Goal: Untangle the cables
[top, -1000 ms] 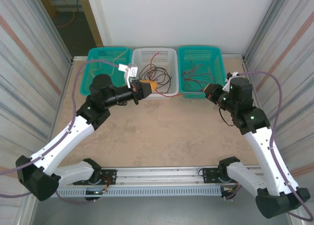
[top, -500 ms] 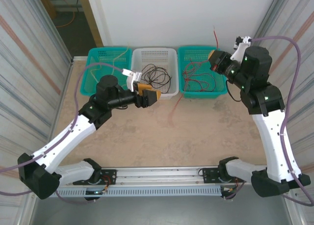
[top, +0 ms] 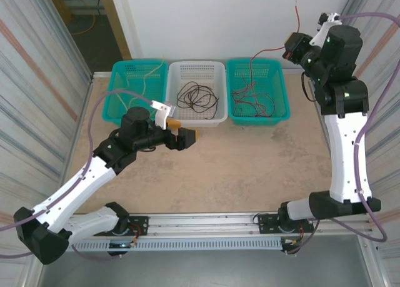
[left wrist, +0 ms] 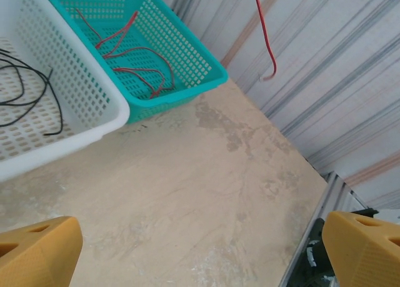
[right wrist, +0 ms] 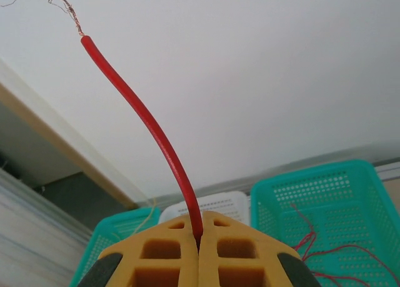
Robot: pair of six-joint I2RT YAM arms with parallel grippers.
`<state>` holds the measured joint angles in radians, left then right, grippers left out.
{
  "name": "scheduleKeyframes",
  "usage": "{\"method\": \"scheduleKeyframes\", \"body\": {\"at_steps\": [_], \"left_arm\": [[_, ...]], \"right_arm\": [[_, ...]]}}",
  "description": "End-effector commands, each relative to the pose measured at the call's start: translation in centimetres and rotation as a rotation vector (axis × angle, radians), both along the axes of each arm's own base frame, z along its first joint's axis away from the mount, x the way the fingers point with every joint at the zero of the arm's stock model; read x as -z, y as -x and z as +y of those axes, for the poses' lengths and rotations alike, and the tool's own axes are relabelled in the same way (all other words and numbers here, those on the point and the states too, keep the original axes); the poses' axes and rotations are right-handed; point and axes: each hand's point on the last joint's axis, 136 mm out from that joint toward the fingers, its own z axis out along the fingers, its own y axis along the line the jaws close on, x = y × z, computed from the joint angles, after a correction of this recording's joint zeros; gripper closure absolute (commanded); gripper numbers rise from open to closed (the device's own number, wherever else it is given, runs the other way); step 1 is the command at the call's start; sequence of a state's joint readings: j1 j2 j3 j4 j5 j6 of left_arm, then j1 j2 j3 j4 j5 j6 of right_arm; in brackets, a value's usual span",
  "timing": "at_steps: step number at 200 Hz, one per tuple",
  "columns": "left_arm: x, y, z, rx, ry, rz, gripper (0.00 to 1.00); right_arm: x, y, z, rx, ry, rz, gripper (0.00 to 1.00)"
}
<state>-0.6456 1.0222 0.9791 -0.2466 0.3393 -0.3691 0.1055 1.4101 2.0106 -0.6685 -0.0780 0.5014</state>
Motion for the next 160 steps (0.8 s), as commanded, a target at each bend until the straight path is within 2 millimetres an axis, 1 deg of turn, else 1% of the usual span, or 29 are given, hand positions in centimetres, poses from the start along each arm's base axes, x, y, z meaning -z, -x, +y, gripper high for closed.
{"method": "scheduleKeyframes", "body": {"at_steps": [1, 22, 58, 77, 97, 117, 154, 160], "left_arm": [[-0.2, -0.4, 1.2, -0.062, -0.034, -0.033, 0.01], [-0.2, -0.6, 1.5, -0.086, -0.039, -0.038, 0.01], [-0.3, -1.1, 2.0, -0.116, -0.057, -0.044, 0.01], [-0.4, -1.3, 2.2, -0.13, -0.069, -0.044, 0.01], [-0.7, -1.4, 2.5, -0.14, -0.07, -0.048, 0.01], [-0.9, -1.4, 2.8, -0.147, -0.073, -0.059, 0.01], [-1.7, -1.5, 3.3, -0.165, -0.065, -0.079, 0.02], [-1.7, -1.5, 3.3, -0.165, -0.066, -0.077, 0.02]], "right_arm": [[1.0, -2.0, -1.2, 0.021, 0.038, 0.032, 1.0], [2.0, -4.2, -1.5, 0.008, 0.036, 0.056, 1.0], [3.0, -7.3, -2.0, 0.019, 0.047, 0.075, 1.0], [4.2, -8.8, -2.6, 0.032, 0.055, 0.106, 1.0], [6.0, -10.2, -3.3, 0.045, 0.054, 0.149, 1.0], [8.6, -11.7, -3.7, 0.047, 0.055, 0.207, 1.0], [15.2, -14.3, -4.1, 0.04, 0.071, 0.361, 1.0], [16.2, -14.6, -4.2, 0.035, 0.06, 0.387, 0.98]]}}
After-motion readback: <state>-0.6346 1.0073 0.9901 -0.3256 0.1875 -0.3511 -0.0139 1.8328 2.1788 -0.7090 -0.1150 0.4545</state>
